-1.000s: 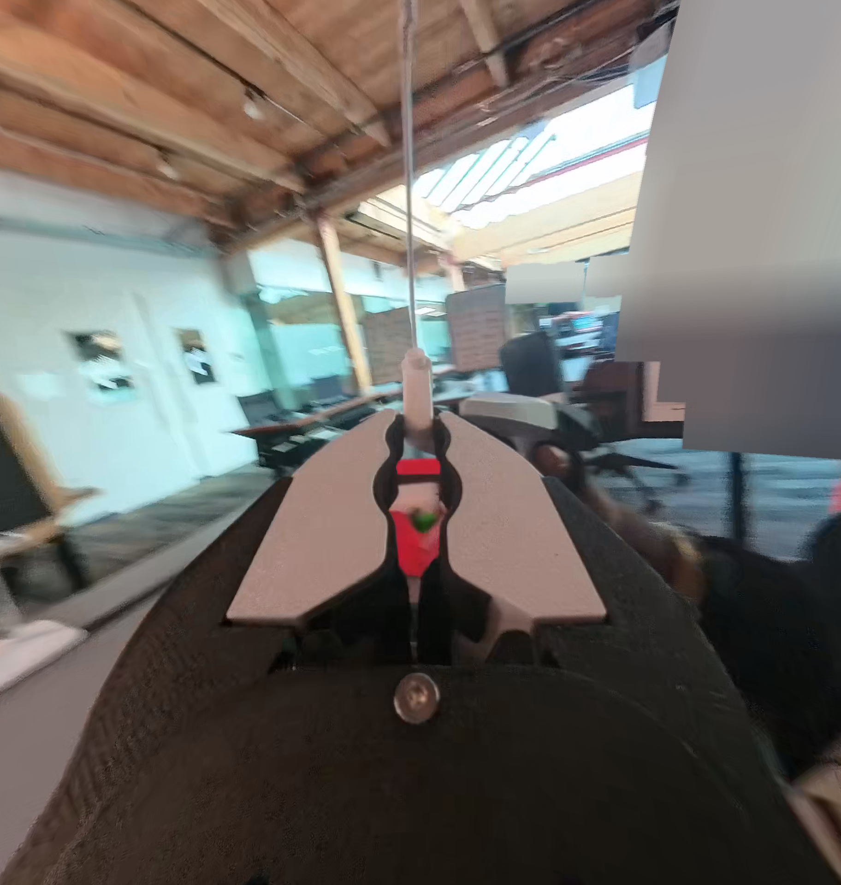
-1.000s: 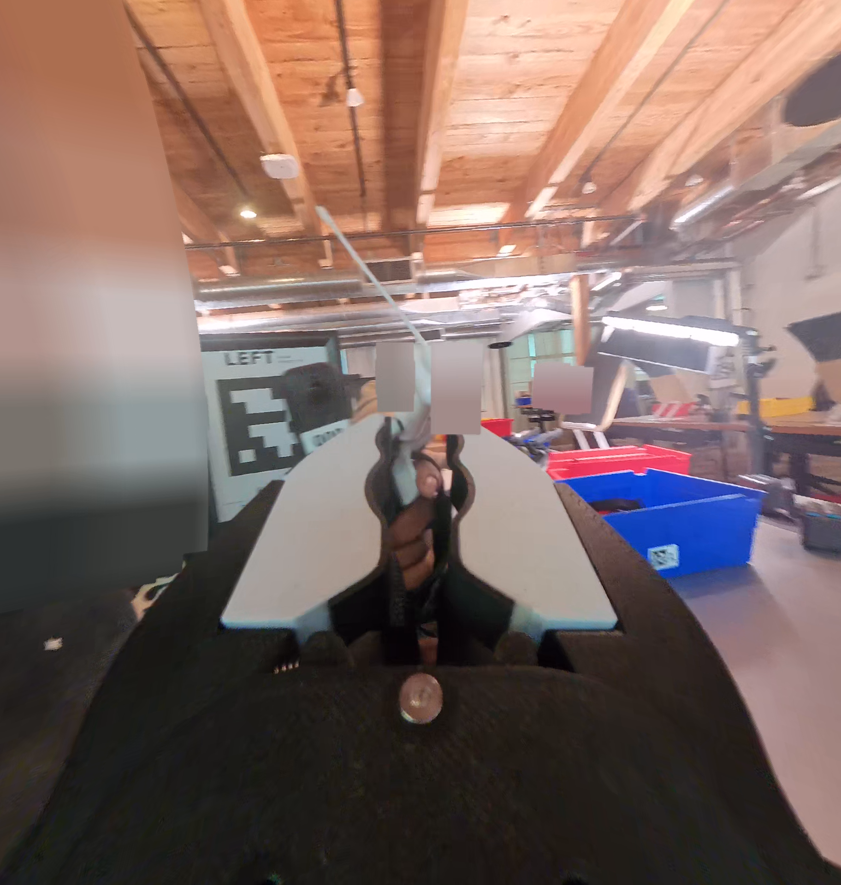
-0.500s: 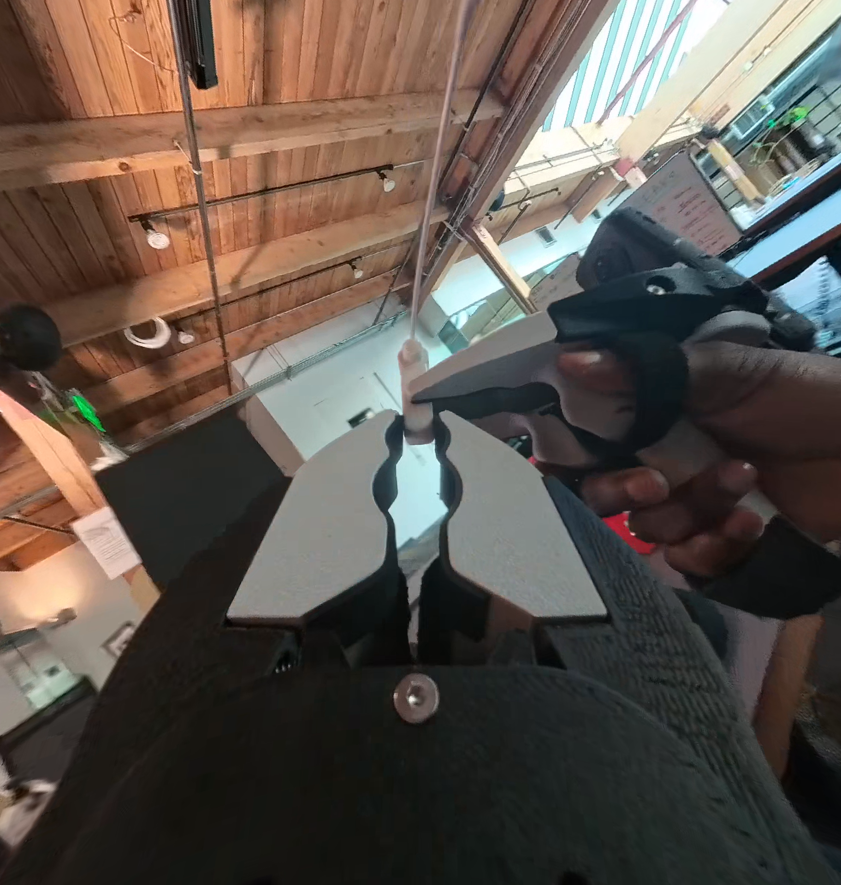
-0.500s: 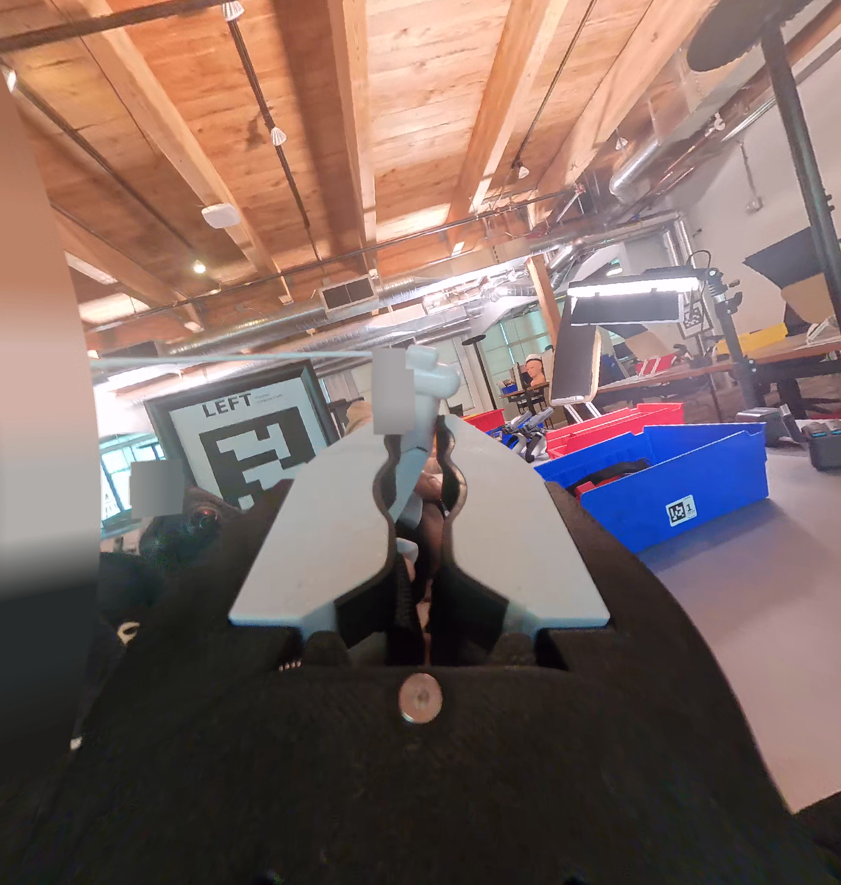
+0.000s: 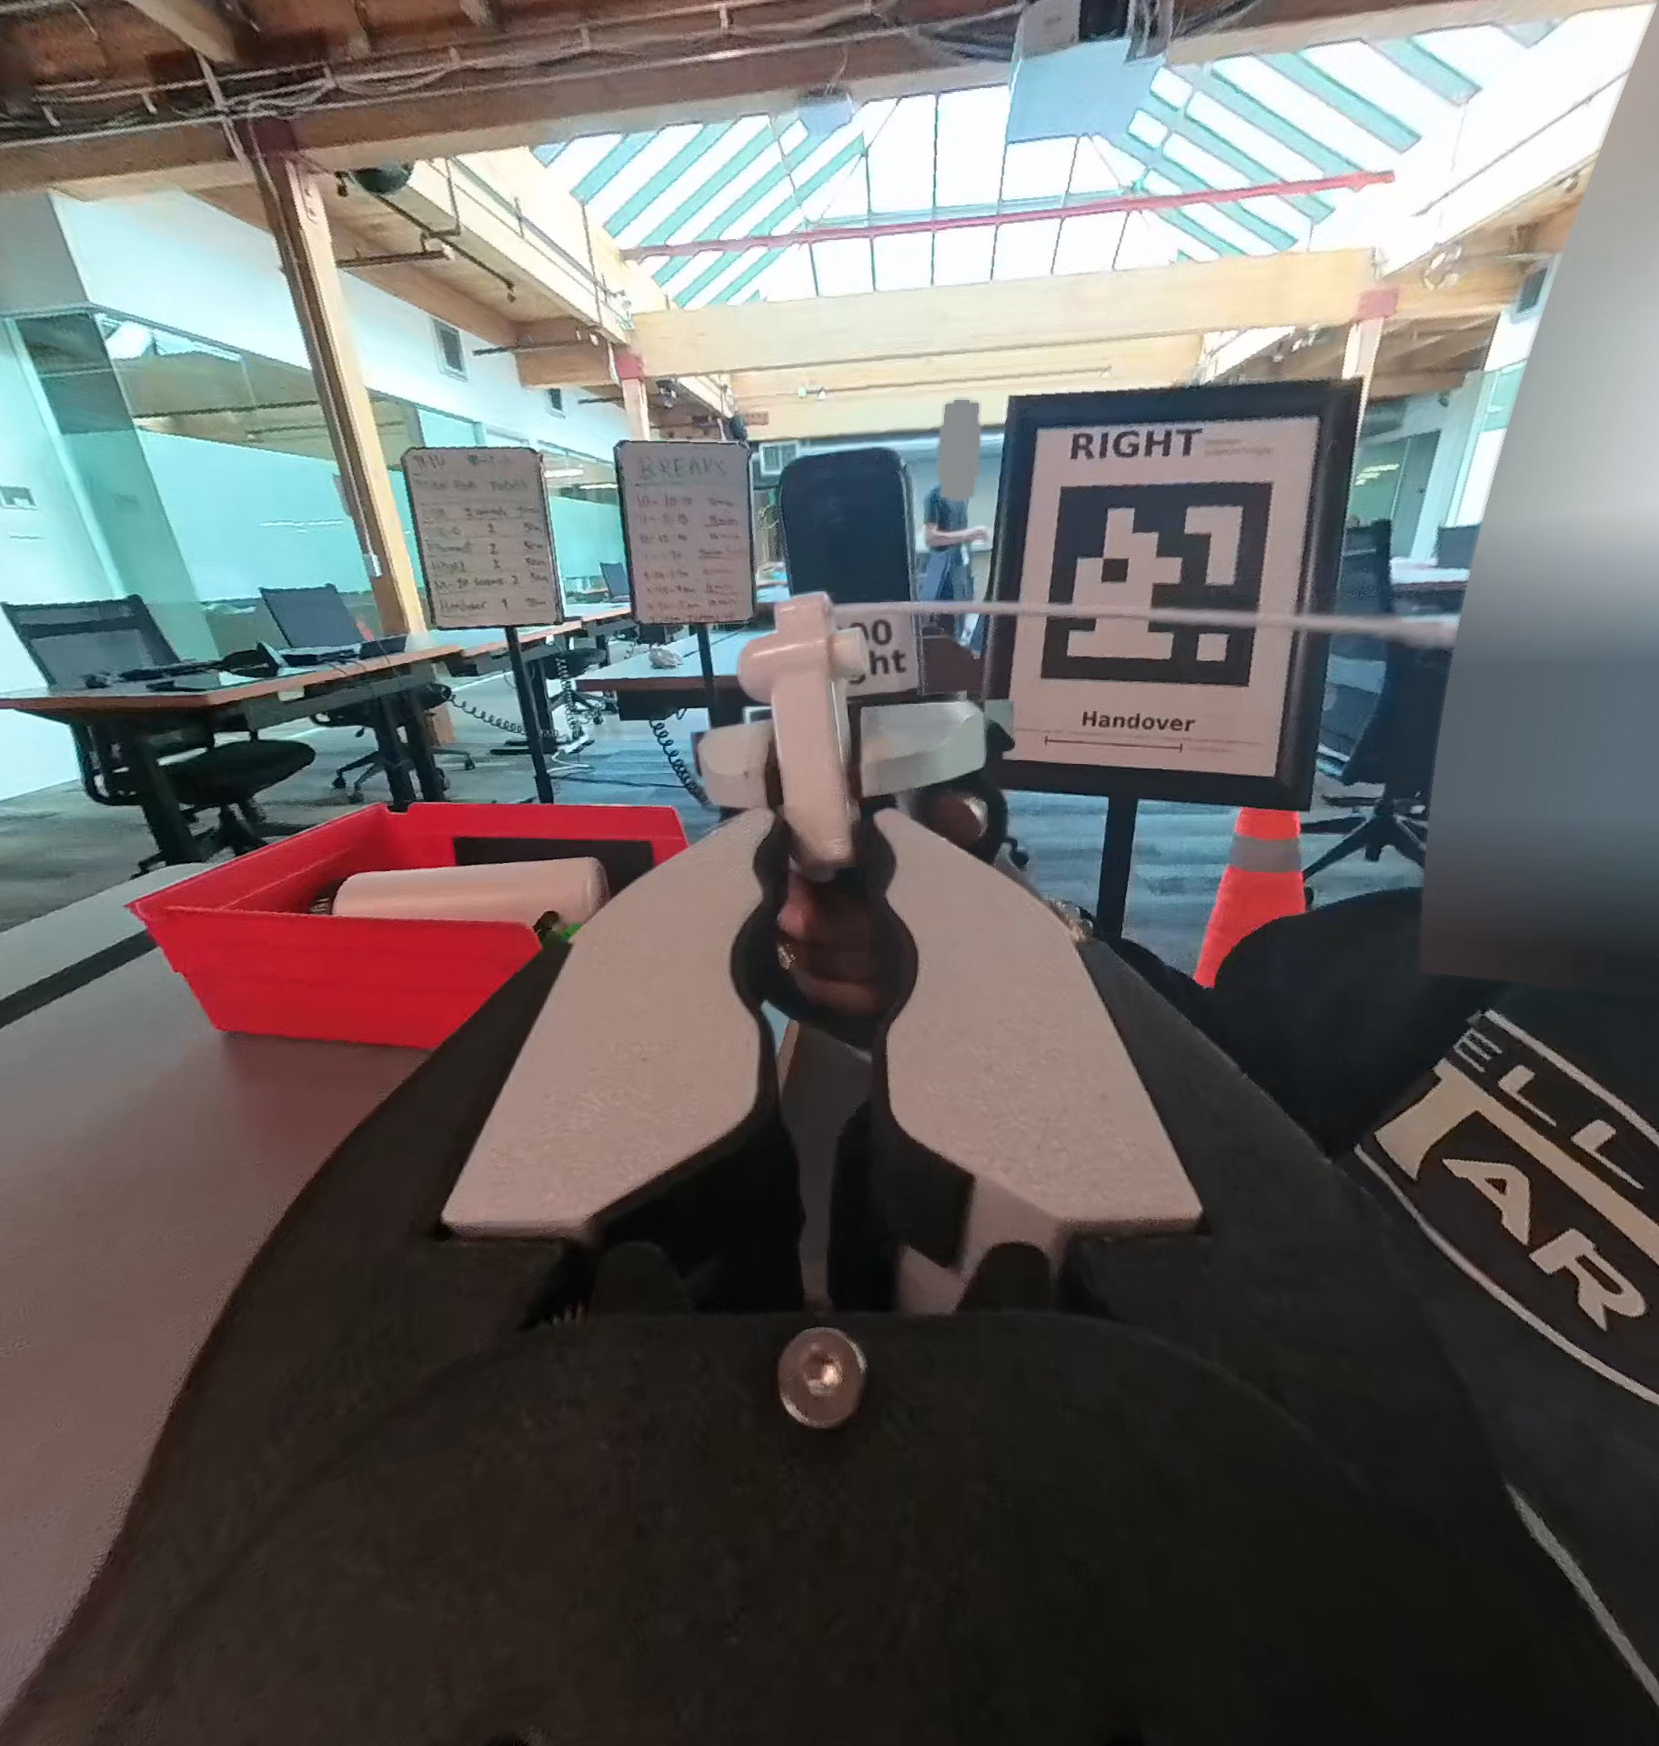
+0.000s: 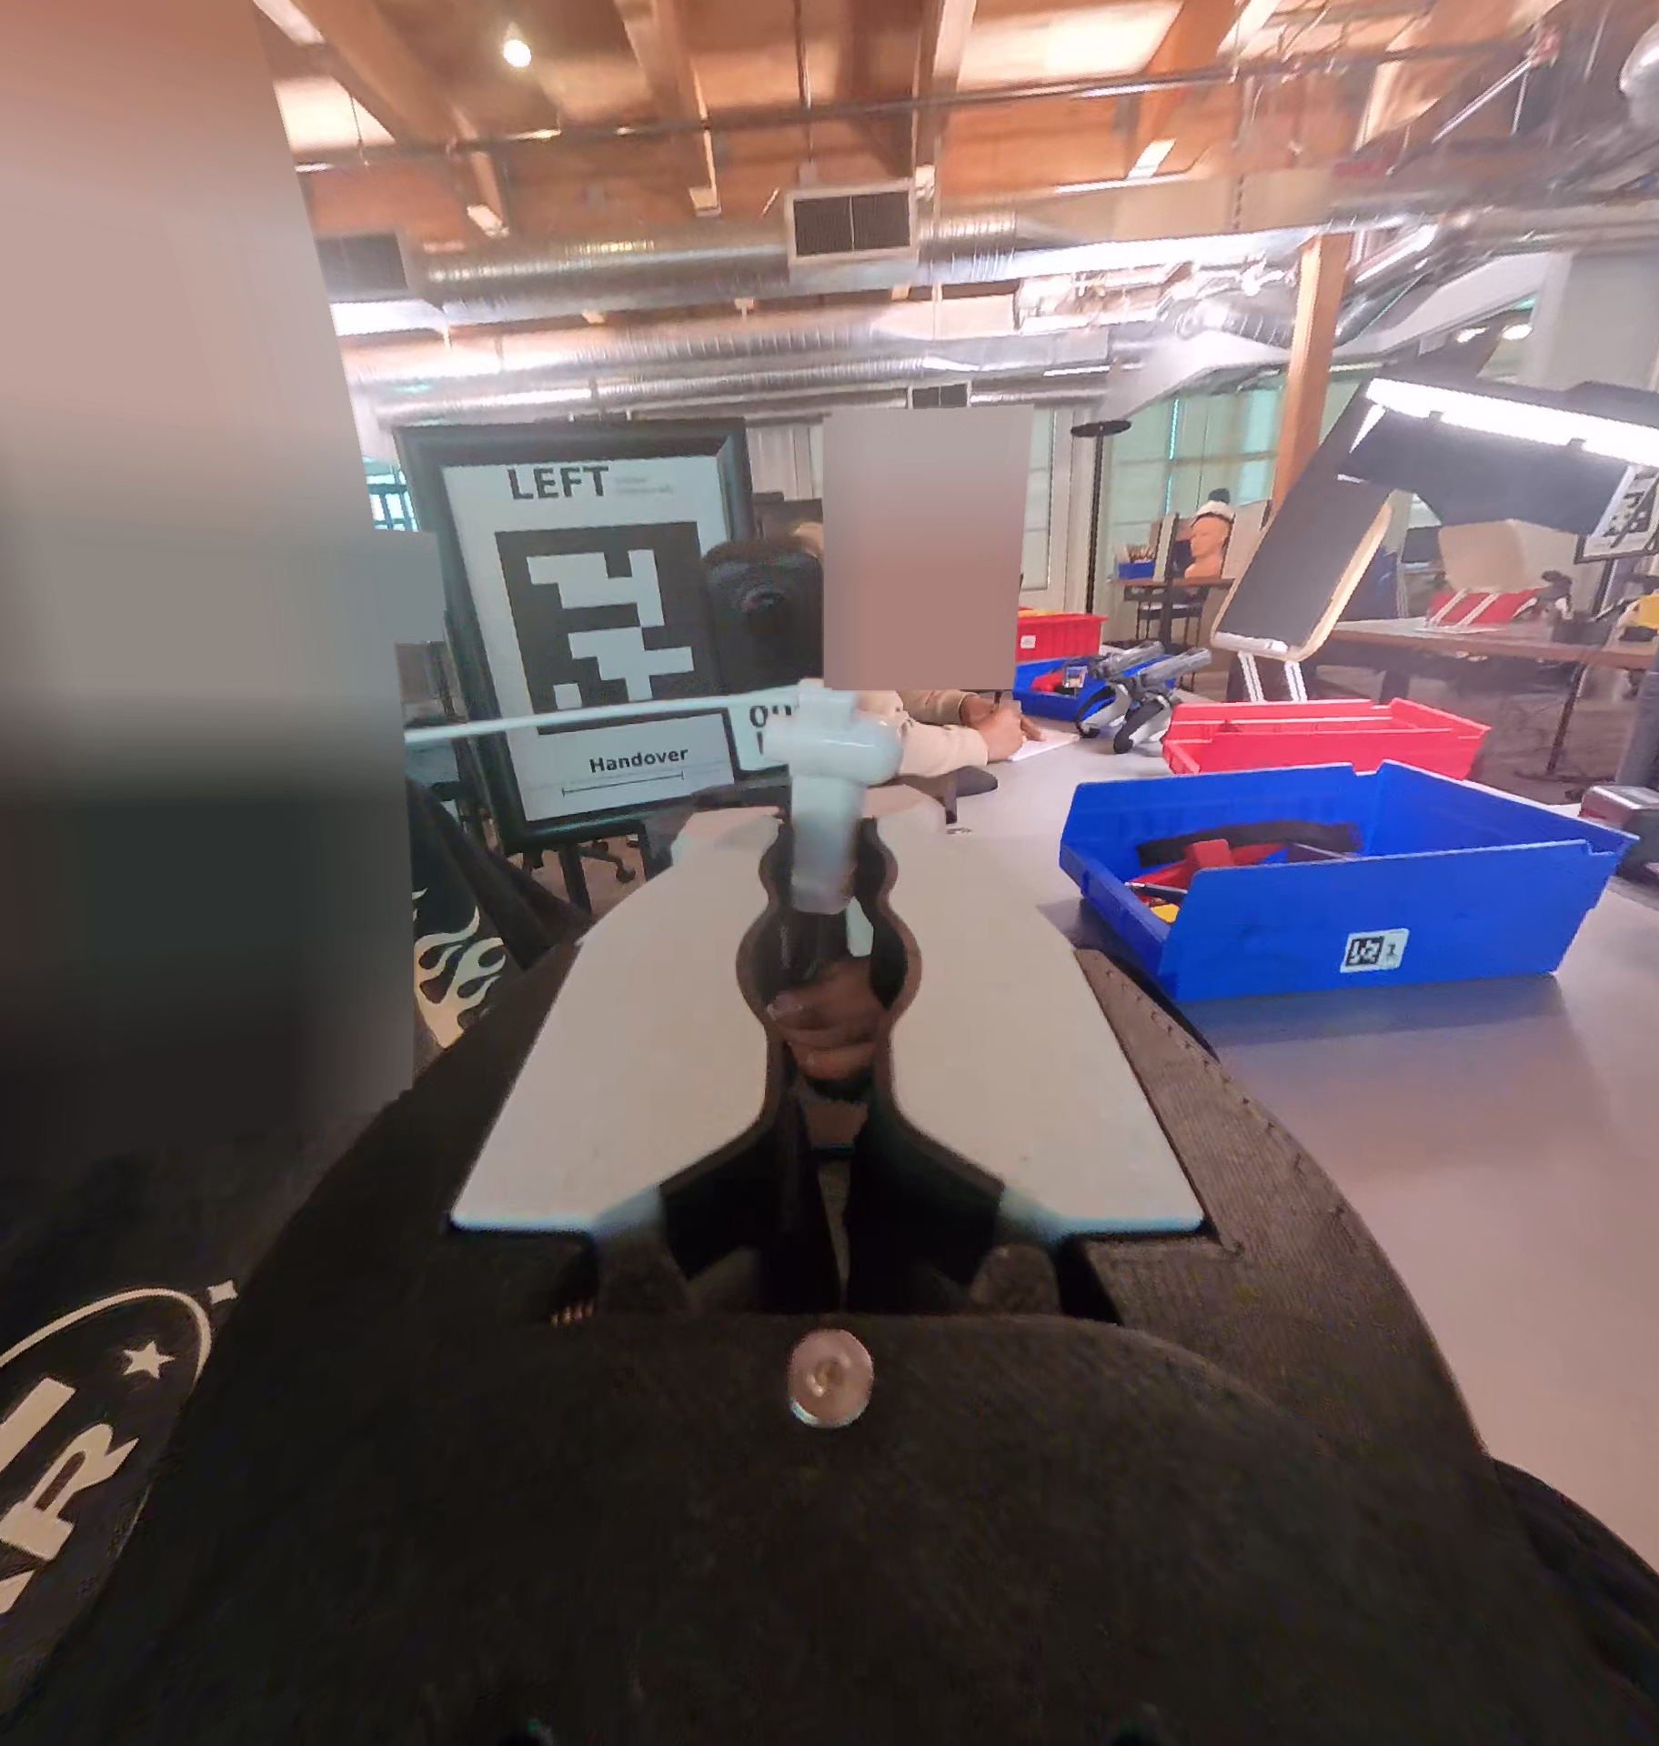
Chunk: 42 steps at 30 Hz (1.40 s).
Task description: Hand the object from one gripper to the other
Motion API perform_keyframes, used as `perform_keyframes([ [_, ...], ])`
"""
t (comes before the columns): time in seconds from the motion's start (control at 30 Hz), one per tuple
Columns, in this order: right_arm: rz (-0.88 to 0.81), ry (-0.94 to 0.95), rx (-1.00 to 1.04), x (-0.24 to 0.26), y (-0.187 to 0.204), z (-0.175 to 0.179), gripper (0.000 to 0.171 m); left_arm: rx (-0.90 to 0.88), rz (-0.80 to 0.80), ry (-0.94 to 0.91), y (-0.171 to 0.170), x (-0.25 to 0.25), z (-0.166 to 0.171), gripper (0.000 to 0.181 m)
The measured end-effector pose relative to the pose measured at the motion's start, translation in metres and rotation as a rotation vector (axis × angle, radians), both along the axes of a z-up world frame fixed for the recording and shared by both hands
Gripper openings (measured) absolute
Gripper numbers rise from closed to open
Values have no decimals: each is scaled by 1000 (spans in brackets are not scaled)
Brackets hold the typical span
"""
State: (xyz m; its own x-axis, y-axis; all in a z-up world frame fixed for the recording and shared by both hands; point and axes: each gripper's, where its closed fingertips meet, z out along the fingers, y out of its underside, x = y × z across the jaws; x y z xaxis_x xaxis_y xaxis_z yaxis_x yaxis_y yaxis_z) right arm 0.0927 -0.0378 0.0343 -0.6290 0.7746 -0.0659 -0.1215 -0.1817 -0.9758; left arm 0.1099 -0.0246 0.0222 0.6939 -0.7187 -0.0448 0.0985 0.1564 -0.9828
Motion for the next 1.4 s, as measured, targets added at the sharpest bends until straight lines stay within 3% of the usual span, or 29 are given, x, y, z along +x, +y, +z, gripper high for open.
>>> perform_keyframes([
  [0.33, -108, 80, 44, 2, 3, 10, 14, -5, -12, -17, 1, -1, 0, 14],
  [0.63, -57, 16, 108, 3, -4, -1, 13, -3, -38, 13, -4, 1, -1, 16],
  [1.13, -204, 72, 214, 2, 4, 3, 32, -11, -44, 5, -3, -2, -1, 13],
  [1.4, -183, 110, 229, 7, 1, 5, 25, -14, -49, 39, -2, 3, -6, 13],
])
